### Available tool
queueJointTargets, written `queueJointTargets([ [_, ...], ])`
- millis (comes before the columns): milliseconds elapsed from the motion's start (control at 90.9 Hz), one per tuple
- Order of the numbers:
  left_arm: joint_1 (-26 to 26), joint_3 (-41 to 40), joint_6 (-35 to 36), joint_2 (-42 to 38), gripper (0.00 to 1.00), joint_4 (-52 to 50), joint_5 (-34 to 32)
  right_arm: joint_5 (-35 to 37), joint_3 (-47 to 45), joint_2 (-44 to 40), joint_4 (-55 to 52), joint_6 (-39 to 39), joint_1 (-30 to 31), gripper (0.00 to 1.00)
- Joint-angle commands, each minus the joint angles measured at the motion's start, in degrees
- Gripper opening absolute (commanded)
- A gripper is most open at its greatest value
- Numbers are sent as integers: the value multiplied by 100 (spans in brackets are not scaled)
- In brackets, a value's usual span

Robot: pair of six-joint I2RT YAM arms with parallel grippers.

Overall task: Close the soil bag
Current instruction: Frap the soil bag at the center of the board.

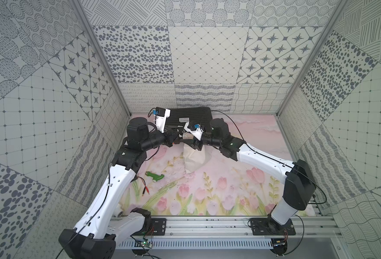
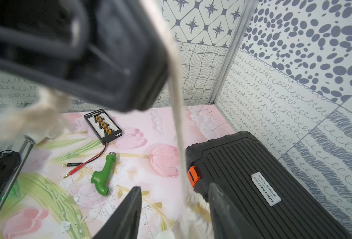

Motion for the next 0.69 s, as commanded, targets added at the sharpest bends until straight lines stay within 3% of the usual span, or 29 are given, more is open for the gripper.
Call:
queueJointTargets([
  [0, -82, 134, 130, -44, 0, -6, 298, -48, 291, 80, 581, 86, 40, 49],
  [231, -206, 126, 240, -72, 0, -152, 209, 46, 327, 158, 917, 231, 36, 31],
  [429, -206, 133, 249, -255, 0, -169, -23, 349, 224, 181, 694, 130, 1, 10],
  [682, 14, 57, 137, -619, 0, -78, -766, 1261, -781, -199, 269, -35, -489, 5],
])
